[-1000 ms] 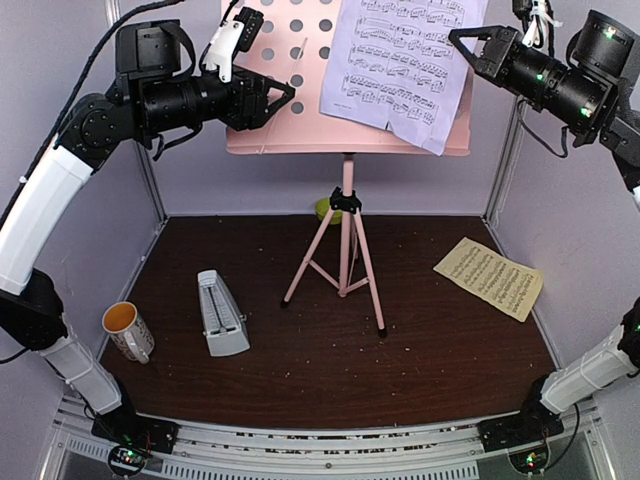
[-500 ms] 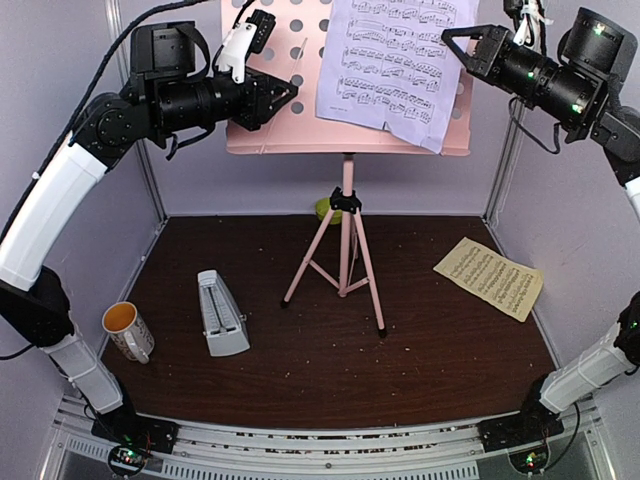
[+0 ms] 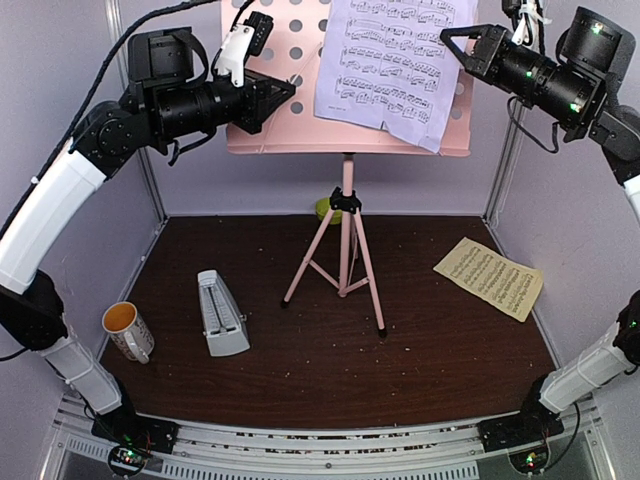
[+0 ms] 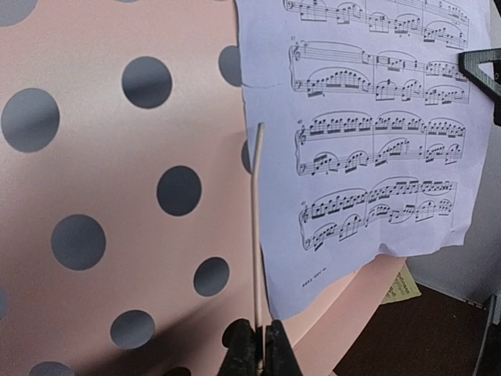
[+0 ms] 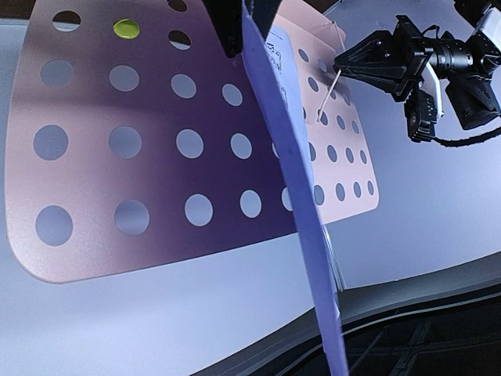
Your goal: Set up the instrument practice props
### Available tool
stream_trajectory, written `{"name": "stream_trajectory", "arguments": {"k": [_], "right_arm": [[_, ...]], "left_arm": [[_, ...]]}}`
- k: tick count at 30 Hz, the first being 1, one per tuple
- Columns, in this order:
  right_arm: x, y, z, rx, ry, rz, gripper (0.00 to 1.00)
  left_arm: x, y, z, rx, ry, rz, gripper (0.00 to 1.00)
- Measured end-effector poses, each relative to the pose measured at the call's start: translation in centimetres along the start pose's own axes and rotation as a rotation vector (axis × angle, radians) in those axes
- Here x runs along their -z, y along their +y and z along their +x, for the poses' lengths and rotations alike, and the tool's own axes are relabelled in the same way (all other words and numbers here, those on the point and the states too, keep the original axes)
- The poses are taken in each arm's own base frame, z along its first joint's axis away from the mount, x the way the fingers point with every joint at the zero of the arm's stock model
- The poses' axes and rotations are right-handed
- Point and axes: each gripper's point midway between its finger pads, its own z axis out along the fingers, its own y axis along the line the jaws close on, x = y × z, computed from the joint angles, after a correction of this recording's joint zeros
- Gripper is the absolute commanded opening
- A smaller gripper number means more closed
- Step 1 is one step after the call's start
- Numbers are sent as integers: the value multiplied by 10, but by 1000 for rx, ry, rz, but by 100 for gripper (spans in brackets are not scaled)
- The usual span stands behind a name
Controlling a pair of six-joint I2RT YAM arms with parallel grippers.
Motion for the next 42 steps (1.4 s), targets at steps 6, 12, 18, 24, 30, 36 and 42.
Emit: {"name": "stream_trajectory", "arguments": {"k": [6,12,18,24,30,36,42], "right_arm": [[-5,0,5,-4,11,-2,0],[-11,4,9,-5,17,-23,0],[-23,12,9,-14,15,-60,0],[-35,22,9,-17,8,-105,0],[-48,28,16,-3,15,-140,0],[-63,37,27,3,28,-171,0],[-78,48,36,26,30,-201,0]], "left_arm": [[5,-1,-1,-7,-59,2,0],[5,-5,-4,-43,-83,23,0],[4,-9,-4,-68,-89,44,0],[4,-14,-5,-90,-100,73,0],[3,-18,-5,-142,-107,94,0],[2,-21,-5,-182,-127,102,0],[4,-21,-4,-194,-135,102,0]]}}
